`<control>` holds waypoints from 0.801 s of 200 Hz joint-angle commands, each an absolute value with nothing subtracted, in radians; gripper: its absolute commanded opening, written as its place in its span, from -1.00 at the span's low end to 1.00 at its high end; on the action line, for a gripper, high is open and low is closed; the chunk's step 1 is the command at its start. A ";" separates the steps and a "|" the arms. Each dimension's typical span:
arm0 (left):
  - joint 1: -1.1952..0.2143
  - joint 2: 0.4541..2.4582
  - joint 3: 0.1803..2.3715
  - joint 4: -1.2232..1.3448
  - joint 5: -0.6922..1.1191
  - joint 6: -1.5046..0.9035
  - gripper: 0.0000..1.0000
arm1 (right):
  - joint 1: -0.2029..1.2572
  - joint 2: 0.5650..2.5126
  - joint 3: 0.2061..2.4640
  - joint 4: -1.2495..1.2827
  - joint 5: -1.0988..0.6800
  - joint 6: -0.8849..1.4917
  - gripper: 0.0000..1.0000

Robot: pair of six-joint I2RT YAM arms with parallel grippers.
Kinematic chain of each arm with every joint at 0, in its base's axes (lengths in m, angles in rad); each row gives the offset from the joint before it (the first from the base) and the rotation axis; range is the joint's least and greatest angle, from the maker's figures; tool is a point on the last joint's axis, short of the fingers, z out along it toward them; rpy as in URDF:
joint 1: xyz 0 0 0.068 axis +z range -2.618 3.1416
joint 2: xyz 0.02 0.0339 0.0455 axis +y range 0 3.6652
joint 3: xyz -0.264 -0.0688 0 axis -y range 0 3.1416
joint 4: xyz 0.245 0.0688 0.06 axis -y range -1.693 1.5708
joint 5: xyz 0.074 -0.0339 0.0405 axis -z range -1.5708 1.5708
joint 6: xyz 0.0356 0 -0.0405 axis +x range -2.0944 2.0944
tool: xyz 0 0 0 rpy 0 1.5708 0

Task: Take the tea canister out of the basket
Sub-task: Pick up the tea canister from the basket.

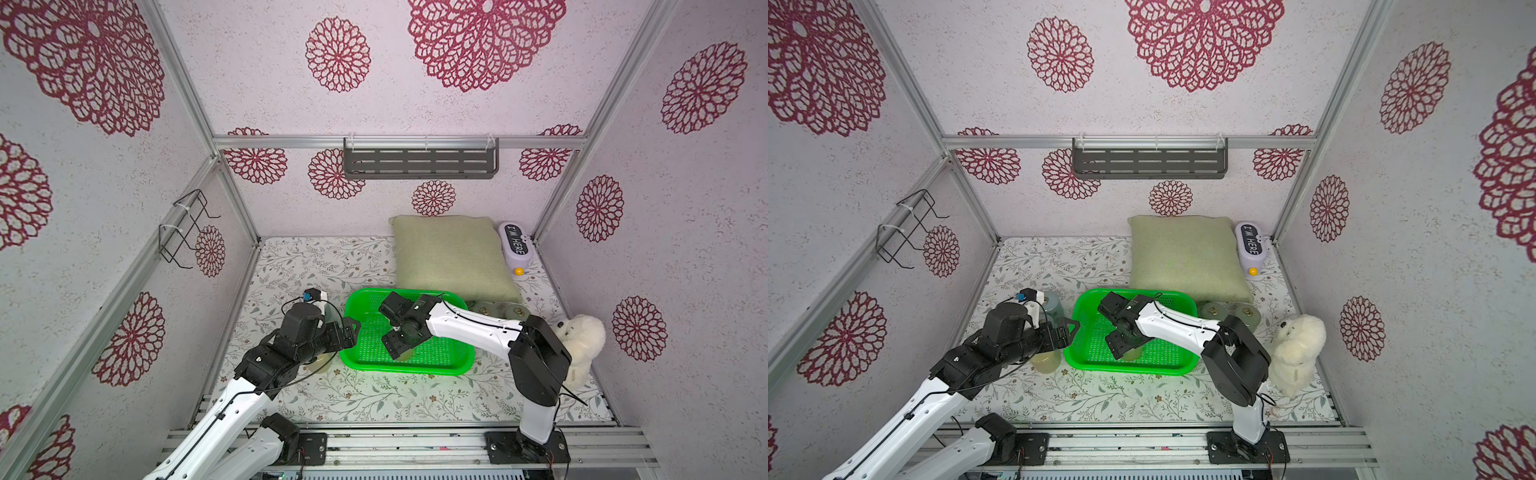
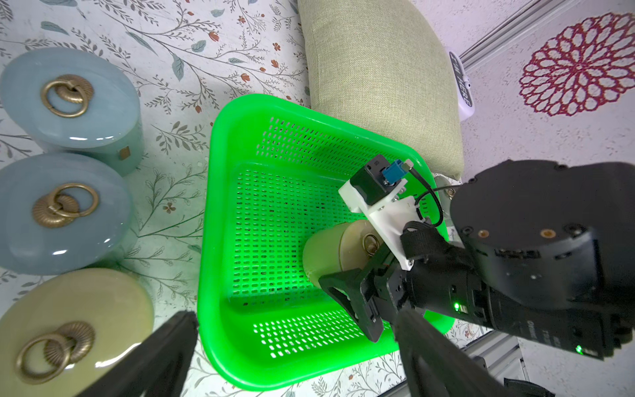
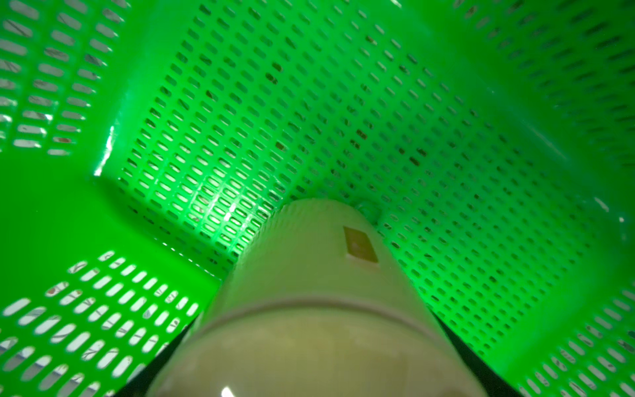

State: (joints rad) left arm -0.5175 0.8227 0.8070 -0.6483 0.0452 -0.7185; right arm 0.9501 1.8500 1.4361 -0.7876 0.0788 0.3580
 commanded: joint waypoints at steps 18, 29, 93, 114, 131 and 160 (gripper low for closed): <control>-0.534 0.807 0.800 -0.626 0.062 -0.710 0.95 | 0.945 1.707 1.505 -0.842 0.118 0.367 0.29; -0.537 0.806 0.801 -0.626 0.062 -0.710 0.95 | 0.935 1.683 1.516 -0.857 0.121 0.370 0.29; -0.550 0.796 0.793 -0.610 0.071 -0.712 0.95 | 0.799 1.507 1.520 -0.932 0.131 0.376 0.28; -0.555 0.798 0.794 -0.606 0.078 -0.713 0.95 | 0.726 1.444 1.508 -0.959 0.133 0.369 0.27; -0.558 0.798 0.795 -0.603 0.082 -0.713 0.95 | 0.662 1.397 1.488 -0.981 0.137 0.358 0.27; -0.568 0.794 0.783 -0.581 0.091 -0.721 0.95 | 0.558 1.321 1.428 -1.003 0.144 0.340 0.28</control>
State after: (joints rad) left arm -0.5510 0.8059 0.8021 -0.6258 0.0753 -0.7193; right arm 0.6205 1.4067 1.4544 -0.9817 0.1120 0.3576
